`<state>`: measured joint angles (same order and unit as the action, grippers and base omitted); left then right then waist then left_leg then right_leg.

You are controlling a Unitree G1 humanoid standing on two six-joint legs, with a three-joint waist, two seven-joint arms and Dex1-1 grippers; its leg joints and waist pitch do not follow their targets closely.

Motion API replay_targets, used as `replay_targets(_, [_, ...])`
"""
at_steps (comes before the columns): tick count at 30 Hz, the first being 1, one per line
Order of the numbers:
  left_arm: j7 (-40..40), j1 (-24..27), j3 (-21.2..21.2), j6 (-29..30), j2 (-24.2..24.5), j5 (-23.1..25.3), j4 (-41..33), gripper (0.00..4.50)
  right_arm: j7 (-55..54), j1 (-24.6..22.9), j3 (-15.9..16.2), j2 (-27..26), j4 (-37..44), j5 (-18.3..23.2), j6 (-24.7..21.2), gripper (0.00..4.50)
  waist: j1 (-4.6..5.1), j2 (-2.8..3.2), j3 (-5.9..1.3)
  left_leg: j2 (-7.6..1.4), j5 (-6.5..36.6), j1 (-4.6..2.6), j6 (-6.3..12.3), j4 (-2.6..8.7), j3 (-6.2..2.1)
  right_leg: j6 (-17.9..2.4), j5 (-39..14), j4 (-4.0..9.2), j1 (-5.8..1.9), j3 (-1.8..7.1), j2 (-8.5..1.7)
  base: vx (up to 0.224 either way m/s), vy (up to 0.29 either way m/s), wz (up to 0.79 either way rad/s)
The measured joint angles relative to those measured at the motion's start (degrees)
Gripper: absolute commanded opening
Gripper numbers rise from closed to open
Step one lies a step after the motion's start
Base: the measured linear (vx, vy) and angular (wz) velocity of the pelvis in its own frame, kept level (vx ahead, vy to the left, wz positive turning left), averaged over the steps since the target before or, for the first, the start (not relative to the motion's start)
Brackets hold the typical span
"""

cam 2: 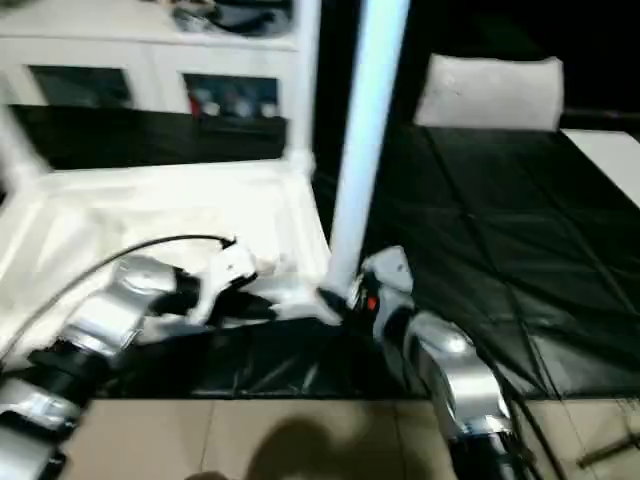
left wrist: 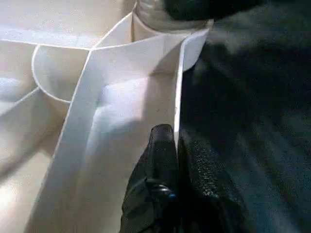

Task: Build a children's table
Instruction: Rotate leg to tighten

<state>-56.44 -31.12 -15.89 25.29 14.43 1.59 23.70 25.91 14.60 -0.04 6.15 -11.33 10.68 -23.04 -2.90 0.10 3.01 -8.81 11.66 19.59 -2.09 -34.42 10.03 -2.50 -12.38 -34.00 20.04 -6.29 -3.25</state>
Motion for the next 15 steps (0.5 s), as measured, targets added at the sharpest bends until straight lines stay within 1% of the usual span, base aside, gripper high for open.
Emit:
replay_targets(2, [6.7, -0.3, 1.7, 2.5, -4.5, 0.6, 0.5, 0.0, -6.6, 4.5, -2.5, -3.2, -4.7, -1.3, -0.1, 2.72, 0.67, -0.03, 0.01, 0.1, 0.1, 0.1, 0.18, -0.1, 0.17, -0.2, 0.4, 0.0, 0.12, 0.02, -0.17, 0.0, 0.0, 0.0])
replay_targets(3, [9.5, -0.8, 1.9, 3.6, -6.4, 0.9, 0.8, 0.0, -9.5, 6.3, -3.3, -3.9, -6.4, -1.8, -0.1, 2.72, 0.8, -0.04, 0.0, 0.14, 0.1, 0.28, 0.23, -0.09, 0.18, -0.2, 0.4, 0.02, 0.26, 0.04, -0.18, 0.0, 0.0, 0.0])
replay_targets(5, [11.7, -1.0, 2.1, 4.5, -8.0, 1.0, 0.7, 0.0, -11.6, 7.8, -4.0, -4.5, -7.7, -2.1, 0.0, 2.72, 0.76, -0.06, -0.02, 0.16, 0.2, 0.45, 0.34, -0.09, 0.19, -0.2, 0.9, -0.01, 0.43, 0.08, -0.19, 0.0, 0.0, 0.0])
replay_targets(8, [12.8, -1.2, 1.6, 3.3, -8.1, 2.3, 0.8, 0.0, -13.6, 9.2, -4.0, -5.5, -9.0, -2.9, 0.3, 2.72, 0.52, -0.04, -0.04, 0.04, 0.2, 0.46, 0.31, 0.27, 0.18, 0.0, 0.9, -0.14, 0.51, -0.01, -0.1, 0.0, 0.0, 0.0])
replay_targets(9, [12.8, -1.3, 1.3, 2.6, -7.8, 2.6, 0.8, 0.0, -13.6, 9.2, -4.0, -5.5, -9.1, -3.1, 0.6, 3.07, 0.36, -0.03, -0.05, -0.08, 0.1, 0.47, 0.28, 0.33, 0.18, 0.0, 0.9, -0.16, 0.59, -0.06, -0.01, 0.0, 0.0, 0.0])
replay_targets(10, [12.6, -1.4, 1.0, 2.0, -7.2, 2.6, 0.8, 0.0, -13.6, 9.2, -4.0, -5.7, -9.1, -3.3, 1.0, 3.28, 0.2, -0.02, -0.06, -0.13, 0.1, 0.47, 0.23, 0.37, 0.18, 0.0, 0.9, -0.17, 0.69, -0.09, 0.02, 0.0, 0.0, 0.0])
replay_targets(11, [12.2, -1.4, 0.8, 1.6, -6.8, 2.6, 0.7, 0.0, -13.6, 9.1, -4.0, -6.1, -9.1, -3.7, 1.6, 3.42, 0.2, -0.01, -0.06, -0.14, 0.1, 0.46, 0.13, 0.45, 0.18, 0.0, 0.9, -0.18, 0.82, -0.09, 0.03, 0.0, 0.0, 0.0])
replay_targets(12, [12.2, -1.4, 0.8, 1.3, -6.4, 2.6, 0.8, 0.0, -13.6, 8.9, -4.0, -6.7, -9.1, -3.7, 2.4, 3.44, 0.33, 0.03, -0.06, -0.14, 0.0, 0.48, 0.08, 0.5, 0.19, 0.0, 0.9, -0.19, 0.89, -0.09, 0.04, 0.0, 0.0, 0.0])
replay_targets(15, [11.5, -1.4, 0.4, 0.4, -5.3, 2.7, 0.7, 0.0, -13.0, 7.6, -3.9, -7.4, -8.1, -3.5, 3.3, 3.78, 0.74, 0.03, -0.05, -0.15, 0.0, 0.46, 0.06, 0.5, 0.19, 0.0, 0.9, -0.18, 0.89, -0.09, 0.04, 0.0, 0.0, 0.0])
